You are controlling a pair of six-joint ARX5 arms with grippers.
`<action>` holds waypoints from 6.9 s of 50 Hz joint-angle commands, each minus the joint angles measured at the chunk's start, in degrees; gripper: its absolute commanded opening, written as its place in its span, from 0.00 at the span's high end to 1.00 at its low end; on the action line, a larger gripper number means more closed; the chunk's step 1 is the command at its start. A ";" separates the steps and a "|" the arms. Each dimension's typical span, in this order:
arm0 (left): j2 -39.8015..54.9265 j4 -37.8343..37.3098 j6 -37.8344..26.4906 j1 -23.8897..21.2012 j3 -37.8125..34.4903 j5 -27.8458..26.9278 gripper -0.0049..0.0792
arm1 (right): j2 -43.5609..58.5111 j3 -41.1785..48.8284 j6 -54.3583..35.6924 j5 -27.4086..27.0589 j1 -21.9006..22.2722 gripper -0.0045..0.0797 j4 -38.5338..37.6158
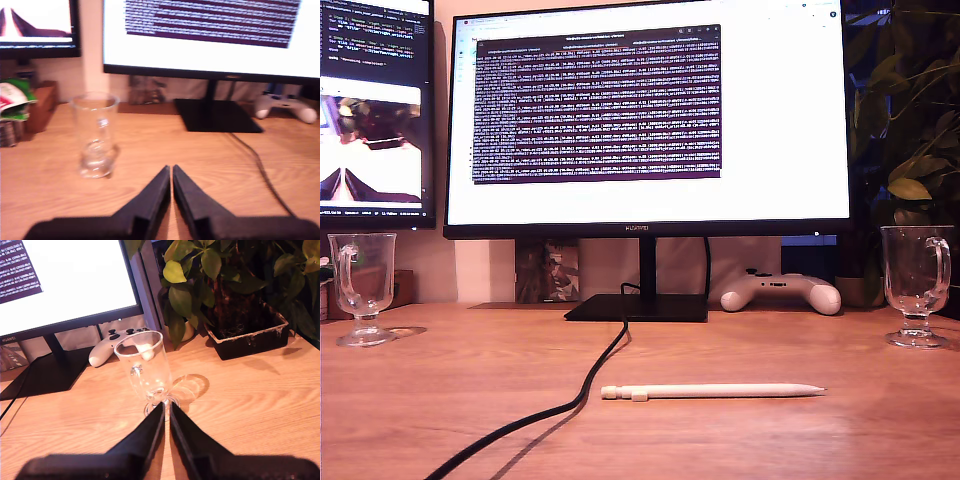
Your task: Pick the small glass cups in front of you with each of your hands, and place them behind the white pen
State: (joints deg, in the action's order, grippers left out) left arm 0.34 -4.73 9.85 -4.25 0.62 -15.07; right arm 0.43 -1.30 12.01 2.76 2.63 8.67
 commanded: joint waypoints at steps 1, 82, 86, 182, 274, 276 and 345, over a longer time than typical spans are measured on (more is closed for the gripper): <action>1.53 0.70 0.52 0.13 -1.18 -1.07 0.96 | -0.22 -0.09 0.13 0.68 0.09 0.96 -0.28; 55.15 30.12 3.69 -0.04 10.88 1.90 0.96 | 75.93 -58.58 3.15 -0.35 -5.03 0.58 29.77; 55.15 30.12 3.72 -0.04 10.88 1.92 0.96 | 79.01 -60.83 3.23 -0.33 -5.77 0.58 32.15; 60.22 -0.02 3.48 0.02 37.68 4.96 0.70 | 88.59 -62.90 2.56 -0.39 -8.26 0.96 27.85; 90.33 -22.25 1.68 0.02 61.59 10.62 0.73 | 88.59 -62.90 1.42 -0.37 -8.26 0.96 28.02; 90.36 -22.01 1.64 0.02 61.59 10.62 0.76 | 88.59 -62.90 1.42 -0.37 -8.26 0.96 28.02; 78.53 -29.24 -1.27 -5.44 63.28 11.67 0.97 | 79.62 -66.05 1.62 -1.88 -16.00 0.96 33.46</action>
State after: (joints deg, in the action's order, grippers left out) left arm 80.23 -34.37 8.80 -8.73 62.30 -3.31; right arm 82.30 -65.78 13.65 0.91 -12.34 42.59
